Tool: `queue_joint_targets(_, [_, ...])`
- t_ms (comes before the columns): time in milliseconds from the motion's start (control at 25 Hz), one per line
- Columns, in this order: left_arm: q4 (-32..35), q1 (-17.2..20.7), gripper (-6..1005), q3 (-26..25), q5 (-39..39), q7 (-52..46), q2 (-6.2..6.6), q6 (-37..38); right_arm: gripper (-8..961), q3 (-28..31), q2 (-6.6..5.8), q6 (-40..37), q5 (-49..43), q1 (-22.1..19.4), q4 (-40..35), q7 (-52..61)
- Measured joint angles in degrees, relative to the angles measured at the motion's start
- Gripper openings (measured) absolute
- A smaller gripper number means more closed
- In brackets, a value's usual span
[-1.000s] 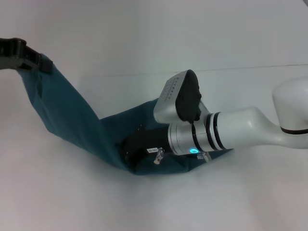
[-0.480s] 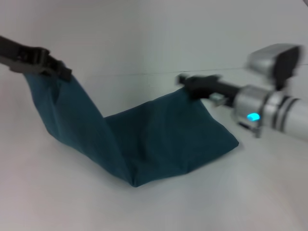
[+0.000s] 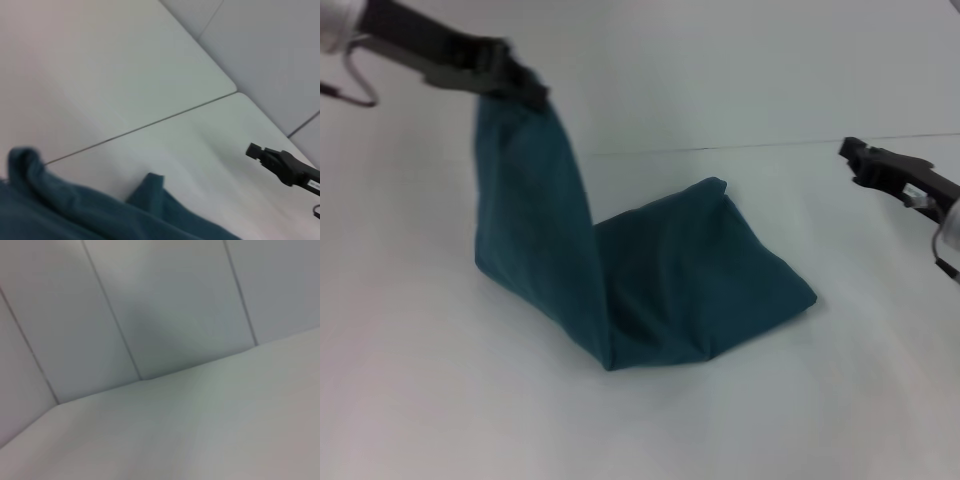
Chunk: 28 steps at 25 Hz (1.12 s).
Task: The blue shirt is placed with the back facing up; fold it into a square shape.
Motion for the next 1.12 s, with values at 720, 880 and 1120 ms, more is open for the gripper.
queue_joint_targets(720, [-9.9,-2.8,147,15.0,0.1,-5.9,-12.02,-28.0,13,2.1,-0.72,0.3,-0.1,-1.1,0.6,-0.4])
queue_joint_targets(880, [-10.4,-2.5,225,14.7,-0.4,-6.0,-12.55,-28.7,16,2.1,-0.72,0.2,-0.1,-1.5,0.5,-0.1])
queue_joint_targets(1120, [-9.7,-0.6,343,14.2,-3.0,-5.8,-11.76,-27.4,21,2.0,-0.74,-1.0,-0.1,-1.8,0.2,0.0])
